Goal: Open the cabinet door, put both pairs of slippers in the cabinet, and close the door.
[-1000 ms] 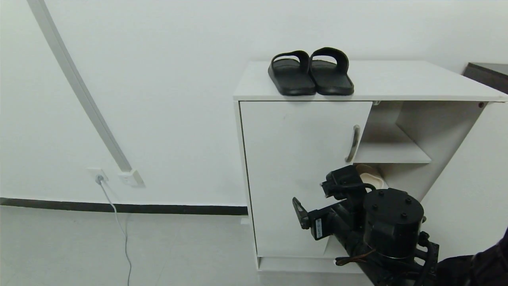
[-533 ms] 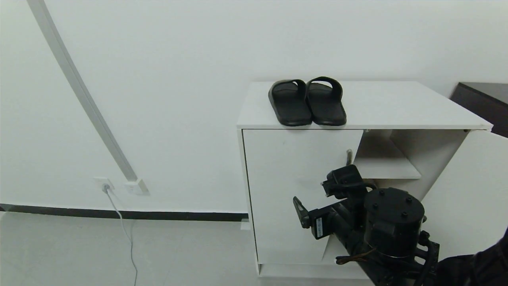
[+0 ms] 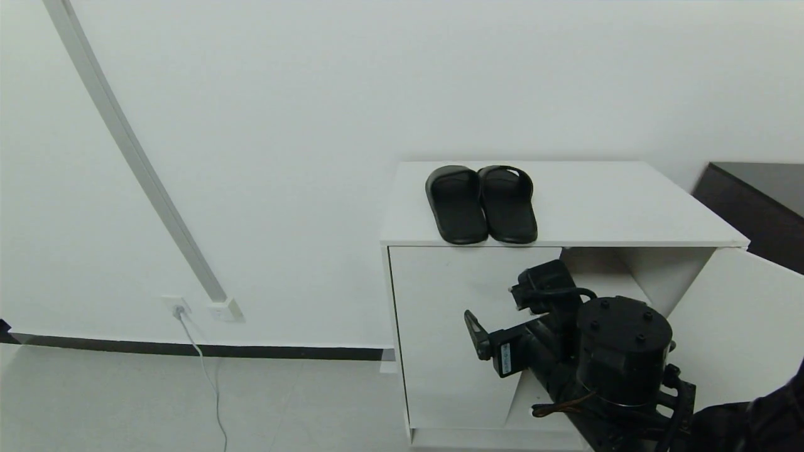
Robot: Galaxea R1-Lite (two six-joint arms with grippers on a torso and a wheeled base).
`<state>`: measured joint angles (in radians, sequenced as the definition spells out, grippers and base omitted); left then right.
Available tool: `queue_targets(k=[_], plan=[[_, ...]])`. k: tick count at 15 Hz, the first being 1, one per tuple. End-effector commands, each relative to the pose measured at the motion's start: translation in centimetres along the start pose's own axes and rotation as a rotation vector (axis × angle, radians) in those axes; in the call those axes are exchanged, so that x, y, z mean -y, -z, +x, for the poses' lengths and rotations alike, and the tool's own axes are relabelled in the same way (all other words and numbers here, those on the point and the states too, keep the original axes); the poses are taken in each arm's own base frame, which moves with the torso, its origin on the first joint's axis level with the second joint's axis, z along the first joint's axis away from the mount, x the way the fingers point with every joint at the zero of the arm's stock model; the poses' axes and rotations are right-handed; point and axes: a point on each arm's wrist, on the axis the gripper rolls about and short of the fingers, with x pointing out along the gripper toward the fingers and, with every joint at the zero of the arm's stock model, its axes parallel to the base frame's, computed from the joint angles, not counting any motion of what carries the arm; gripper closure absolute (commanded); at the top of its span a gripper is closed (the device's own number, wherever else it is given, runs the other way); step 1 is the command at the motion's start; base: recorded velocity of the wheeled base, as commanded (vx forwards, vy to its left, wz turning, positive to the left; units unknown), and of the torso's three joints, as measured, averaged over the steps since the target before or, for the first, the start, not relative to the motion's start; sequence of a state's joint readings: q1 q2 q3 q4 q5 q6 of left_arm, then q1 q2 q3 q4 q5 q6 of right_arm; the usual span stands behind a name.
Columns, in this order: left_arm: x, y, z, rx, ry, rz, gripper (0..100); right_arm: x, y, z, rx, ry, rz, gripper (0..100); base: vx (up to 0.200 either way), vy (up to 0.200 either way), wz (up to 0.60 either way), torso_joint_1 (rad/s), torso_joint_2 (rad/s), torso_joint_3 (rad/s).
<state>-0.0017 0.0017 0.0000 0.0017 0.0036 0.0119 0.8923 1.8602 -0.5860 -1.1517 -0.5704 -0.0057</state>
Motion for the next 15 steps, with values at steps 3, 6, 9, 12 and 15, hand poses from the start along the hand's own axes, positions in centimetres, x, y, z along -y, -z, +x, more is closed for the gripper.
queue_targets(k=[3, 6, 9, 12, 15], plan=[[0.0, 0.0, 0.0, 0.0, -0.001, 0.0, 100, 0.0, -0.03, -0.02, 0.001, 0.0, -0.001, 0, 0.0, 0.0, 0.0, 0.237, -0.55, -0.328], [0.0, 0.0, 0.0, 0.0, -0.001, 0.0, 100, 0.0, -0.03, -0.02, 0.001, 0.0, -0.001, 0, 0.0, 0.0, 0.0, 0.261, -0.59, -0.328], [0.0, -0.04, -0.01, 0.002, -0.001, 0.0, 100, 0.0, -0.11, -0.03, 0.004, 0.0, 0.0, 0, 0.0, 0.0, 0.0, 0.24, -0.53, -0.29], [0.01, 0.0, 0.0, 0.0, 0.002, 0.0, 100, 0.06, -0.03, 0.06, 0.001, 0.003, -0.001, 0, 0.0, 0.0, 0.0, 0.186, -0.4, -0.22], [0.01, 0.0, 0.0, 0.0, 0.002, 0.002, 100, 0.64, -0.18, 0.38, 0.005, 0.024, 0.003, 0, 0.0, 0.0, 0.0, 0.175, -0.37, -0.198]])
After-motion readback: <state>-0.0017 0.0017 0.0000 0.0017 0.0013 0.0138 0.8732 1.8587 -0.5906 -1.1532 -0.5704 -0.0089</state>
